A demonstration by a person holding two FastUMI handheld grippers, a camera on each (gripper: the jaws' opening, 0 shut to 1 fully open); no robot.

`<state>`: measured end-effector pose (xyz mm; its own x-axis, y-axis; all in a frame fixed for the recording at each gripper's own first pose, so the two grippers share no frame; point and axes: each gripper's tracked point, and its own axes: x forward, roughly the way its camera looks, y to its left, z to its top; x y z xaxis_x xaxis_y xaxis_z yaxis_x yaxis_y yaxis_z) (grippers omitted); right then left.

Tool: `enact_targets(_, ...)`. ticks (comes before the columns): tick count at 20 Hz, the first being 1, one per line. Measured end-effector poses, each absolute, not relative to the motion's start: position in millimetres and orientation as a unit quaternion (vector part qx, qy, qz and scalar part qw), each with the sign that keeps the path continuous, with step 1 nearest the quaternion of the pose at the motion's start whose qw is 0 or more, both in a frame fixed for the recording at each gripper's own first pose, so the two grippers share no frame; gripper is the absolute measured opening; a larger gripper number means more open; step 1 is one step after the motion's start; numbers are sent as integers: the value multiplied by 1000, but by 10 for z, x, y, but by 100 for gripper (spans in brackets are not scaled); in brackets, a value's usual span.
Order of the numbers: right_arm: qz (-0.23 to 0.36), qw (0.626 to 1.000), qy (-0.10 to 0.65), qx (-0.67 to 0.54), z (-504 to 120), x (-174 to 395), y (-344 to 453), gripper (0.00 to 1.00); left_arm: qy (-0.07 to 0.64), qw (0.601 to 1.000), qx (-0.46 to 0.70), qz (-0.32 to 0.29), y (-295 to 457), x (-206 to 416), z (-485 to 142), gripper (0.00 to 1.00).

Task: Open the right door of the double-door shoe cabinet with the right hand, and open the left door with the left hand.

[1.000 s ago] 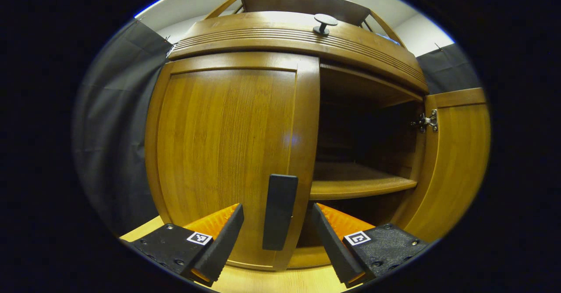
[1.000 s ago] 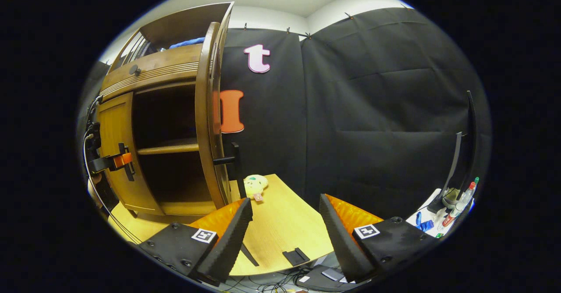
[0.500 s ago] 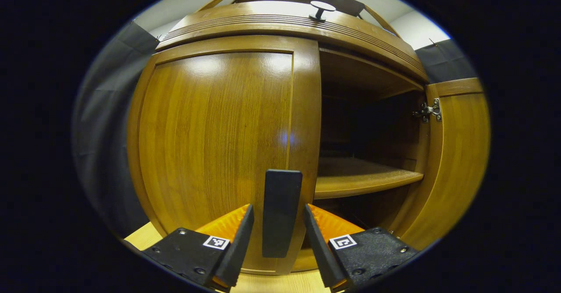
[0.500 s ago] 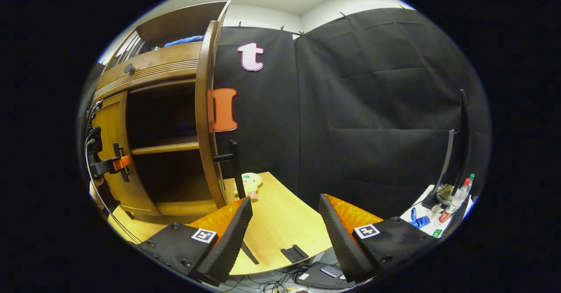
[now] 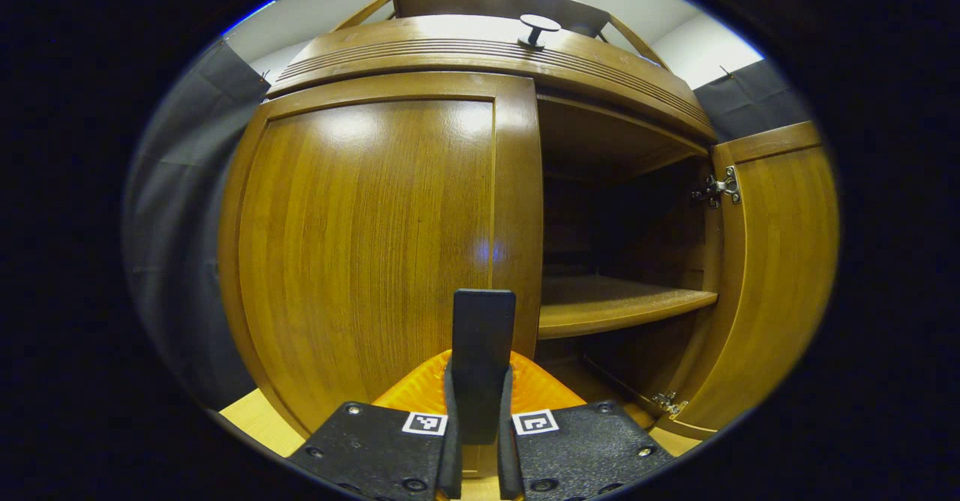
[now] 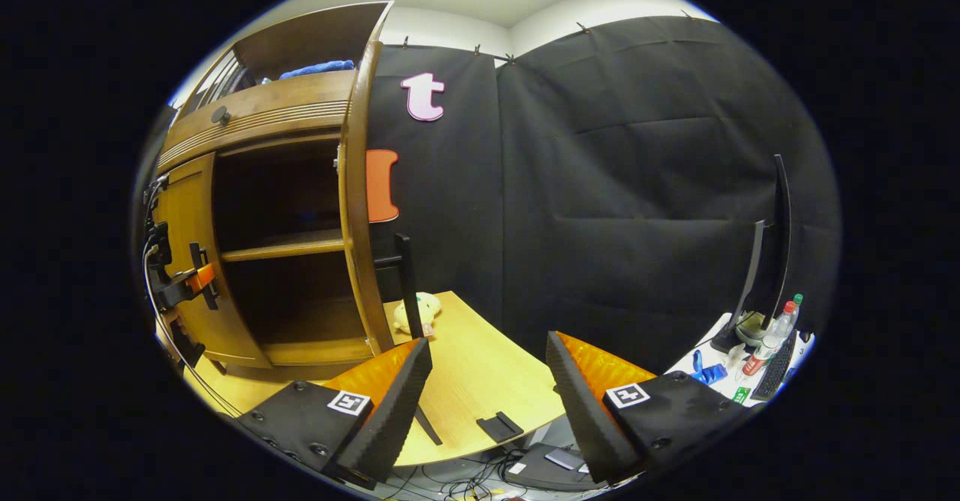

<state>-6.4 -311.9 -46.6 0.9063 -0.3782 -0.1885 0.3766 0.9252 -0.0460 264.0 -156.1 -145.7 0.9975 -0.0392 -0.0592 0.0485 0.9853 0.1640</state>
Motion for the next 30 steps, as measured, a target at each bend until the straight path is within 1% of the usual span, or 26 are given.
enact_targets(2,-193,977,93,-3,-430,-101,-3051,99,37,995,83,-28,-1559,2558,-1441,14)
enact_targets(8,-190,978,86,-4,-405,-254,-2865,99,51,994,77,-52,-1527,2225,-1409,14)
enact_targets(9,-190,978,87,-7,-412,-283,-2839,91,52,994,76,-54,-1513,2167,-1392,13)
enact_targets(14,-181,979,88,-16,-401,-339,-2665,91,50,994,70,-61,-1402,1891,-1341,14)
enact_targets(15,-177,980,91,-17,-406,-338,-2620,100,52,994,67,-63,-1384,1848,-1327,13)
enact_targets(16,-173,981,91,-15,-402,-334,-2569,91,53,994,66,-65,-1368,1795,-1326,14)
enact_targets(17,-169,981,90,-14,-389,-328,-2510,91,53,994,66,-65,-1344,1741,-1322,14)
enact_targets(18,-166,982,89,-14,-378,-308,-2455,100,53,994,66,-66,-1318,1701,-1313,14)
enact_targets(22,-154,984,90,-21,-398,-289,-2254,99,49,995,55,-60,-1188,1520,-1278,14)
enact_targets(23,-150,984,92,-21,-416,-288,-2201,91,50,995,55,-61,-1161,1492,-1266,14)
enact_targets(24,-146,985,94,-22,-429,-284,-2154,91,50,995,54,-62,-1137,1469,-1268,13)
enact_targets(25,-145,985,95,-22,-438,-293,-2110,99,51,995,52,-64,-1111,1434,-1268,13)
enact_targets(27,-142,985,96,-22,-457,-288,-2031,99,52,995,50,-68,-1055,1397,-1240,13)
enact_targets(28,-139,985,96,-21,-455,-280,-1963,91,53,995,50,-70,-1057,1394,-1245,13)
enact_targets(30,-132,986,97,-20,-453,-271,-1822,99,55,995,47,-72,-1054,1393,-1239,13)
